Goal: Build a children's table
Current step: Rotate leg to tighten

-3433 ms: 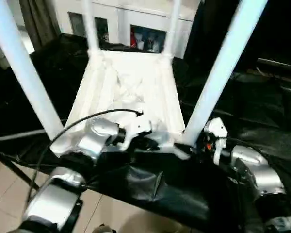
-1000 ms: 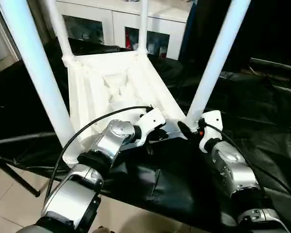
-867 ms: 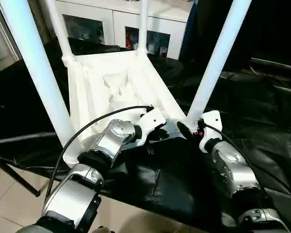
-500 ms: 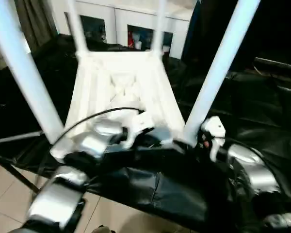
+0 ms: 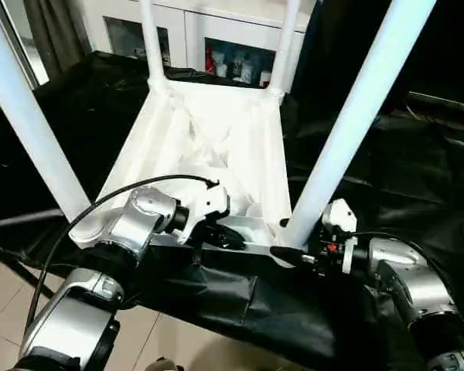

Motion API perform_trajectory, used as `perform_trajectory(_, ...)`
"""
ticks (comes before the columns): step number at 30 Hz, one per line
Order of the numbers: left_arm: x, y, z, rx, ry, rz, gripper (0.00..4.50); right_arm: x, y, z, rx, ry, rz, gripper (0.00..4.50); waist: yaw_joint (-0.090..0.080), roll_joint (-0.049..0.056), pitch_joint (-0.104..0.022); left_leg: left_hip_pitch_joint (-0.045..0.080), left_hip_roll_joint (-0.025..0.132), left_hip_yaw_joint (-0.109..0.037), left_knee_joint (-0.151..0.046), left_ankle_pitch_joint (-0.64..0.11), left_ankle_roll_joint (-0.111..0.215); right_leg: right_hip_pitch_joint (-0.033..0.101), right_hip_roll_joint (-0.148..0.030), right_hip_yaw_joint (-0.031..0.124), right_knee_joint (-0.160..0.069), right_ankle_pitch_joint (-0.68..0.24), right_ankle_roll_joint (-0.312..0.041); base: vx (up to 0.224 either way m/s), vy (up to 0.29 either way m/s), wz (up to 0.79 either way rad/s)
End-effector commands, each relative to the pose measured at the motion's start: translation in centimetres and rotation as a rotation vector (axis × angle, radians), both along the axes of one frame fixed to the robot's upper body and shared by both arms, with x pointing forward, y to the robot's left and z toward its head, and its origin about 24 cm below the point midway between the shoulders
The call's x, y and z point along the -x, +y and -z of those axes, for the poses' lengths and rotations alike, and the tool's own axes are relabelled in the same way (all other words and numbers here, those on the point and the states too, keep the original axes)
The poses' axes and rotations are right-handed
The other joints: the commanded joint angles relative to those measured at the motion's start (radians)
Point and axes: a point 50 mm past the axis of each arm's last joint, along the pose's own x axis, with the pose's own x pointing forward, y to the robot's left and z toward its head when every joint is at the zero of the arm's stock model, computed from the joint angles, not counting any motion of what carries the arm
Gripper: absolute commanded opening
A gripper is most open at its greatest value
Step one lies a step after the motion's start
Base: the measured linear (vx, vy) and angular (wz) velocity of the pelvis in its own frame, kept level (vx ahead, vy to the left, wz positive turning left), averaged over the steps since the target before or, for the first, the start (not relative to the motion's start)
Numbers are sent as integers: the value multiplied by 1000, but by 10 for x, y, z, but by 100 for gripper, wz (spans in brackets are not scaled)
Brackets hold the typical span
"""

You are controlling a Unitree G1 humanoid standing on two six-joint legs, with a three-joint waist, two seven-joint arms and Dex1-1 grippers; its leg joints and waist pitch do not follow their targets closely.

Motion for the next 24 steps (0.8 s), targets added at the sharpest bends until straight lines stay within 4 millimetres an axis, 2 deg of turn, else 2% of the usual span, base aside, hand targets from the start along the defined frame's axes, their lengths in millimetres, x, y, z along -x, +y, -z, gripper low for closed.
perform_trajectory(1,3,-10,2,54,14,-1,0,3,7,-3,-50,-8,-30,310,0,-5,-53,15,30,-7,-60,-243,65,42,-43,28,-56,-174,-249,0,0,0)
perform_trajectory(5,-1,-15,3,69,-22,-73,0,2,9,1,-85,8,55,278,3,-5,-53,15,30,-8,-61,-242,62,41,-43,29,-56,-170,-246,0,0,0)
perform_trajectory(8,-6,-25,5,76,-69,-153,0,0,14,10,-103,21,183,264,-1,-8,-50,17,27,-11,-65,-278,42,38,-47,30,-66,-251,-220,0,0,0)
perform_trajectory(9,-7,-31,6,80,-81,-177,0,-1,17,15,-91,36,229,264,-1,-7,-50,18,26,-11,-65,-284,38,37,-48,30,-68,-269,-214,0,0,0)
perform_trajectory(10,-8,-38,7,80,-97,-202,0,-2,21,19,-75,35,273,262,-1,-5,-48,19,25,-13,-66,-297,29,35,-48,31,-74,-317,-193,0,0,0)
perform_trajectory(12,-9,-43,7,79,-104,-216,0,-3,24,22,-70,37,300,262,-3,-6,-47,19,24,-13,-67,-304,23,33,-47,30,-78,-340,-180,0,0,0)
perform_trajectory(14,-11,-57,10,59,-137,-271,0,-9,30,27,-41,36,417,261,-6,-3,-47,20,25,-15,-69,-315,15,29,-47,31,-81,-364,-164,0,0,0)
perform_trajectory(15,-12,-63,11,48,-152,-290,0,-14,32,30,-11,36,491,261,-7,4,-46,22,24,-16,-71,-326,9,28,-46,30,-82,-373,-163,0,0,0)
perform_trajectory(17,-11,-77,12,48,-164,-314,0,-25,35,35,45,47,648,261,-18,1,-46,20,21,-18,-72,-349,-7,27,-44,28,-85,-409,-154,0,0,0)
perform_trajectory(18,-11,-83,11,55,-169,-321,0,-29,38,35,58,43,687,261,-24,4,-46,22,19,-19,-72,-362,-10,26,-45,28,-89,-437,-145,0,0,0)
perform_trajectory(19,-11,-86,11,59,-172,-326,0,-31,40,35,63,39,703,261,-30,4,-47,20,18,-20,-71,-368,-9,25,-45,27,-93,-453,-136,0,0,0)
perform_trajectory(21,-10,-90,10,70,-174,-317,0,-32,45,33,57,28,707,261,-30,3,-47,19,17,-20,-71,-371,3,25,-44,27,-97,-458,-126,0,0,0)
perform_trajectory(23,-10,-91,9,77,-177,-311,0,-32,48,32,42,12,695,261,-30,4,-49,15,17,-20,-71,-367,16,27,-43,28,-95,-430,-129,0,0,0)
perform_trajectory(24,-10,-90,9,76,-177,-308,0,-32,49,31,35,9,689,296,-30,5,-49,16,18,-20,-71,-365,18,26,-42,28,-95,-424,-130,0,0,0)
